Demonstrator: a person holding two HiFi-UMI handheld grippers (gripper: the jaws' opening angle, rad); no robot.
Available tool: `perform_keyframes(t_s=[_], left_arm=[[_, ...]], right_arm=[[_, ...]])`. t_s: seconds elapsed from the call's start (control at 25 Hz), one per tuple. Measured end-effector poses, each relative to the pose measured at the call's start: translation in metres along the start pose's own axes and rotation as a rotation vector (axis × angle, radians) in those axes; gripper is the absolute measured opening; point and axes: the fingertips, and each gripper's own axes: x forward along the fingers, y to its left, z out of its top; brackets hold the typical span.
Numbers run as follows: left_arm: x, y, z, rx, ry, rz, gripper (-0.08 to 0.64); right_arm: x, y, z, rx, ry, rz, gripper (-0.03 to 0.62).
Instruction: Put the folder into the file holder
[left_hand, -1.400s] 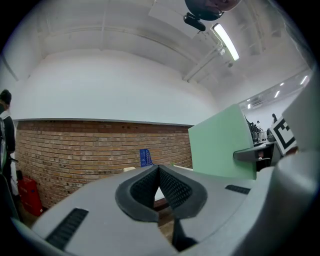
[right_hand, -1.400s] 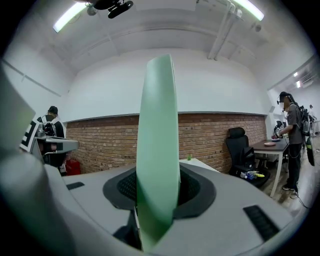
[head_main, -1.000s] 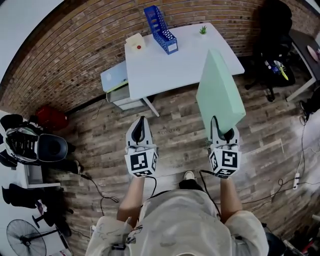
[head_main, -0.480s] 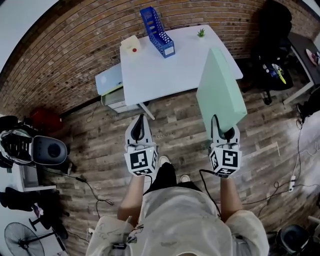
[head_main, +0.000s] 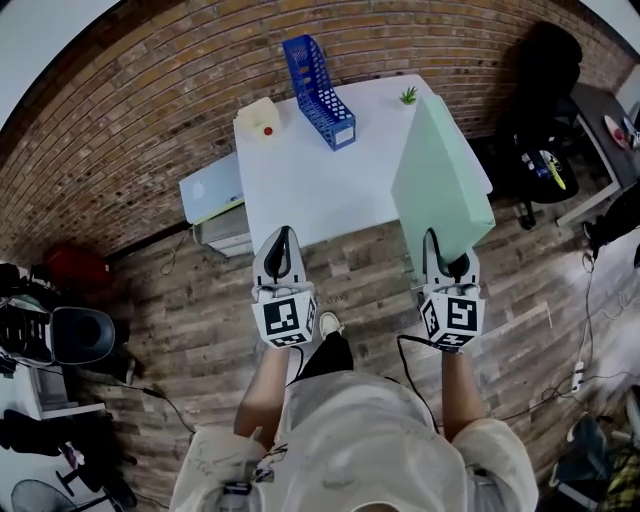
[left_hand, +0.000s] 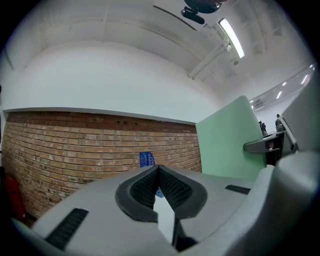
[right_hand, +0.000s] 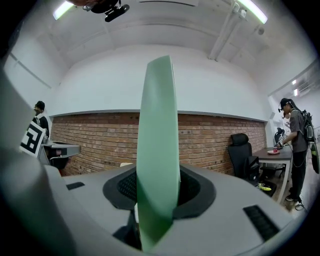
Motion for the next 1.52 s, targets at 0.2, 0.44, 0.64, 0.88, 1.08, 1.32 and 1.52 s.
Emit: perform_keyframes(t_s=[0.2, 0.44, 0.64, 0.88, 1.08, 1.32, 1.52], left_arm=[[0.043, 0.034, -0.005, -0.017, 0.006, -0.009, 0.009], [0.081, 0.061, -0.025, -0.031, 0.035, -0.022, 0.009], [0.102, 0.075, -0.032, -0.040, 0.041, -0.038, 0.009], [0.124, 0.087, -0.039, -0.058, 0.048, -0.061, 0.009], [0.141, 0.096, -0.041, -0.070, 0.040, -0.072, 0.009], [0.162, 0.100, -0.041, -0.104, 0.021, -0.090, 0.009], [0.172, 0.100, -0.039, -0.122, 0.019, -0.092, 0.009]], right_arm=[[0.053, 0.014, 0.012, -0.009, -0.008, -0.007, 0.161], [0.098, 0.032, 0.006, -0.020, 0.021, -0.013, 0.161], [0.122, 0.042, 0.004, -0.033, 0.030, -0.016, 0.161], [0.142, 0.048, 0.014, -0.074, 0.022, -0.027, 0.158], [0.158, 0.050, 0.033, -0.097, -0.012, -0.037, 0.158], [0.171, 0.053, 0.063, -0.130, -0.069, -0.039, 0.158], [0.180, 0.049, 0.096, -0.117, -0.139, -0.043, 0.158]])
